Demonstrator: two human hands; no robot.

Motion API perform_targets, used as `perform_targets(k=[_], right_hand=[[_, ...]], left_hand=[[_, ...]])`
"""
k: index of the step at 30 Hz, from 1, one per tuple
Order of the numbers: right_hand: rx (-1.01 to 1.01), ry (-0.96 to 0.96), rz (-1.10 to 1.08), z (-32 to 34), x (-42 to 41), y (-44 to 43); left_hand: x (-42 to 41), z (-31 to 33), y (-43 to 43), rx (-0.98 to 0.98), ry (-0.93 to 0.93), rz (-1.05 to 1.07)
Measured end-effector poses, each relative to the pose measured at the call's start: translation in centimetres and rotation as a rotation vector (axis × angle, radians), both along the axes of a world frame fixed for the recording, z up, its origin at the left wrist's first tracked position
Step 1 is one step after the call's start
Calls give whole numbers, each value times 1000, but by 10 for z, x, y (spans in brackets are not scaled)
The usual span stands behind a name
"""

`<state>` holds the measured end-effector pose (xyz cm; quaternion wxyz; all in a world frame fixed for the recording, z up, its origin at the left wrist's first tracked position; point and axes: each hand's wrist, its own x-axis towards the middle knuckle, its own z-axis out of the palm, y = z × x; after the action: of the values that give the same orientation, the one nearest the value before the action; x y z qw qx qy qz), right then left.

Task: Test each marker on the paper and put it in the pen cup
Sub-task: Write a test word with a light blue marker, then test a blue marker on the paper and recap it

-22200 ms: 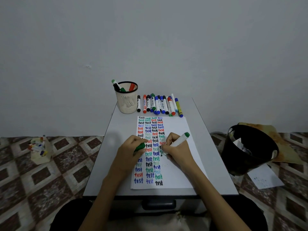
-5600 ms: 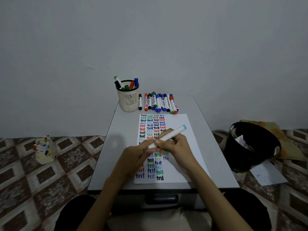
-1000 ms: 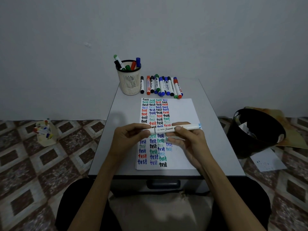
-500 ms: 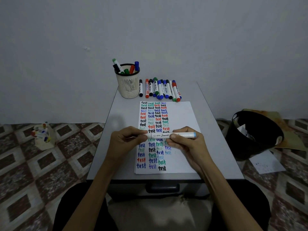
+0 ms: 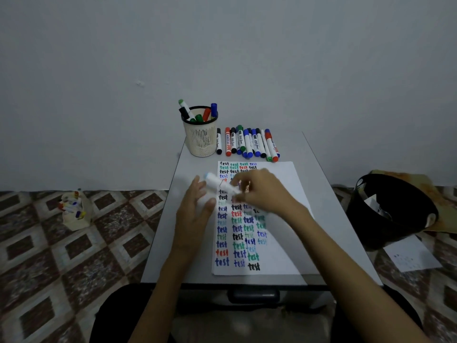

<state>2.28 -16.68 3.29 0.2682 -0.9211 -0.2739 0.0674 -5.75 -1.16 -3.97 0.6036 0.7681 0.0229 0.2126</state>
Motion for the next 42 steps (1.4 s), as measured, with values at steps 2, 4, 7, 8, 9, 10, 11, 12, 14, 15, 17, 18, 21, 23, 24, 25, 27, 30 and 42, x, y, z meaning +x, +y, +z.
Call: perform_targets(k=[2,4,7,8,9,10,11,12,14,15,17,18,21,23,24,25,27,30,42], right_hand=[[99,-116,-85,15,30,11],[280,-237,-136,33,58,25],[561,-411,-133,64,91,52],[625,-472,-133,73,101,60],[660,-525,-138,81,111,68],[671,-569,-150,86,120,75],[670,-598,-155,90,126,81],[661,-616,-149,90,132,88],[586,-640,-127,84,142,98],[494,-660,-138,77,147,103],[279,-702,-184,61,154,109],[195,-719,-197,52,157,111],[76,-703,-206,34,165,108],[134,-667,-189,29,168,100],[195,-654,-191,29,168,94],[261,-638,-212,28,167,87],[371,-556,-338,23,170,66],[266,-345,-629,0,176,22],[236,9,-766,-42,175,-43]], left_hand=[[3,-8,-2,258,69,13],[6,-12,-5,578,97,3],[9,-13,-8,834,193,-20],[9,-13,-9,863,218,-16],[9,-13,-9,874,227,-12],[9,-13,-10,871,227,-6],[9,-13,-10,863,228,-5],[9,-13,-10,857,229,-6],[9,-14,-8,864,229,-6],[10,-14,-8,872,229,-5],[9,-15,-9,867,229,-5],[9,-15,-9,860,229,-4],[10,-15,-9,856,229,-3],[10,-15,-9,855,227,-5],[9,-15,-9,856,227,-5],[9,-14,-9,854,227,-6],[9,-13,-9,842,228,-13],[10,-13,-9,836,229,-17],[9,-13,-9,823,217,-10]])
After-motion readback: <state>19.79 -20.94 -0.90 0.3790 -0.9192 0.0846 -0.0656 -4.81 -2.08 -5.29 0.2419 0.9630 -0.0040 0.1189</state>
